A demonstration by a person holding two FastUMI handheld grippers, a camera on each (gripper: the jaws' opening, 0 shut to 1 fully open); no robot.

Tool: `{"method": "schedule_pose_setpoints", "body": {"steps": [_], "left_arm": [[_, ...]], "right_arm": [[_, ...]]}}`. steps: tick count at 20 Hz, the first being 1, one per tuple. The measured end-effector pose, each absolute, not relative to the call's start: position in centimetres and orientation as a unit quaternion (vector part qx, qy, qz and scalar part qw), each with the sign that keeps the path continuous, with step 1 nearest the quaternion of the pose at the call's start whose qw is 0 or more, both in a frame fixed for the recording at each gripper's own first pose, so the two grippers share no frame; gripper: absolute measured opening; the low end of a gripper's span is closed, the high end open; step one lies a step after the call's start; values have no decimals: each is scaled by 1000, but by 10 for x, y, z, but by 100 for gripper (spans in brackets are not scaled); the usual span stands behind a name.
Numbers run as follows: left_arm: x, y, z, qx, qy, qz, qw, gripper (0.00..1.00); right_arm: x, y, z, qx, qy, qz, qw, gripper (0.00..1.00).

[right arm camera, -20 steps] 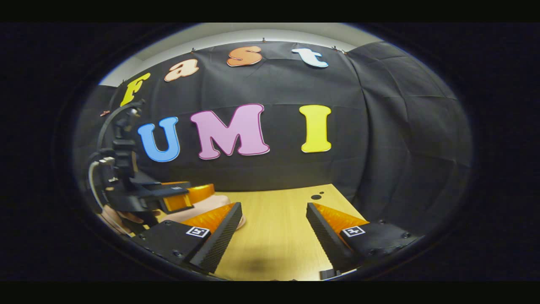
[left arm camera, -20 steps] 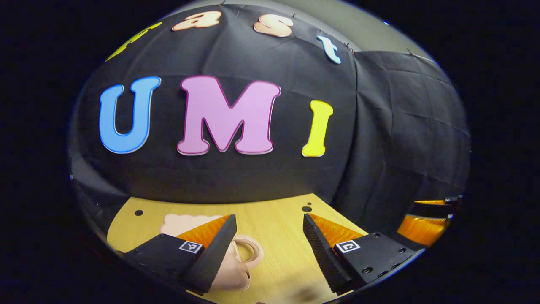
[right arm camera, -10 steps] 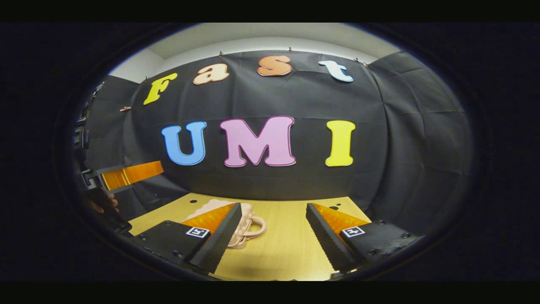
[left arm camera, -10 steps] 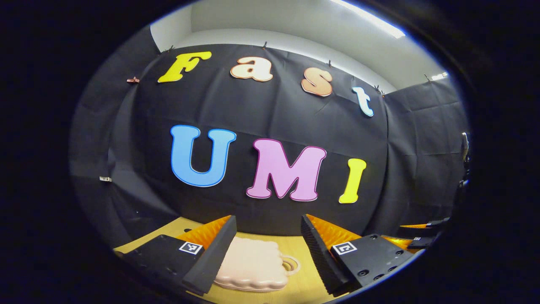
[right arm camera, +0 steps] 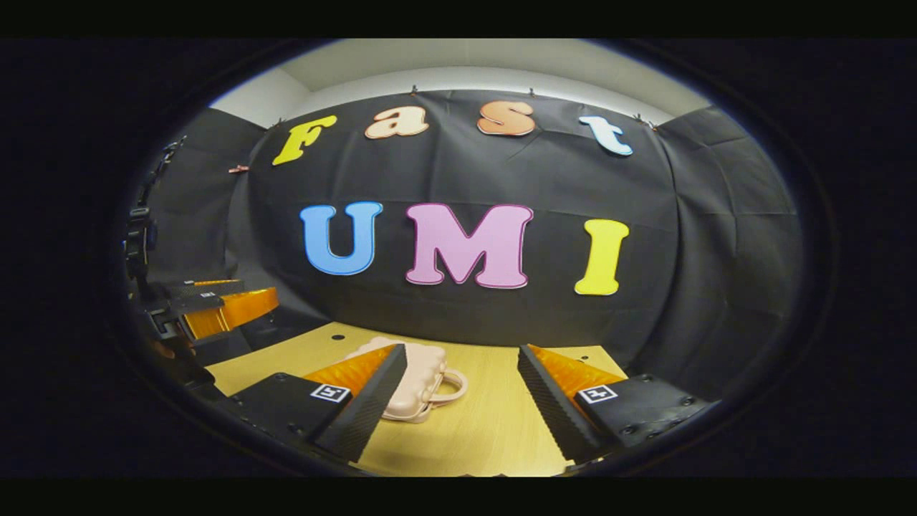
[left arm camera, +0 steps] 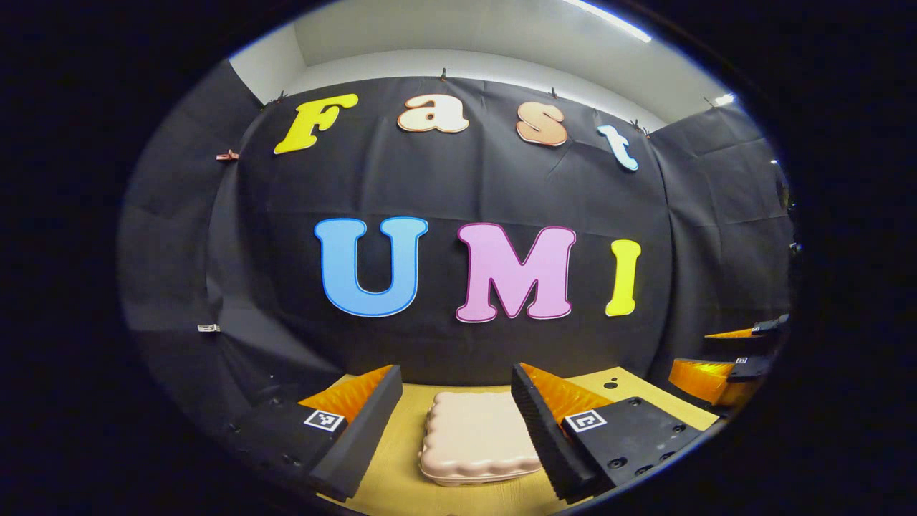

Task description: First open the suitcase, pack the skin care products into it, and then close the suitcase.

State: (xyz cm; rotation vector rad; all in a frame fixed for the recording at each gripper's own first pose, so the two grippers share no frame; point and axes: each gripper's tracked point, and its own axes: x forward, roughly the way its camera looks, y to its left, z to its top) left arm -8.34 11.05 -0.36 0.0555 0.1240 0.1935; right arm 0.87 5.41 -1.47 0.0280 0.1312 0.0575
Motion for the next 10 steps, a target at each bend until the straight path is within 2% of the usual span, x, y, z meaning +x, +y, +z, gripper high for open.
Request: {"method": "schedule_pose_setpoints", "body": {"steps": [10], "left_arm": [[-73,90,-10,32,58,57,996,96]], "right_arm": [[-9,47,-20,8,73,7,997,99]]}}
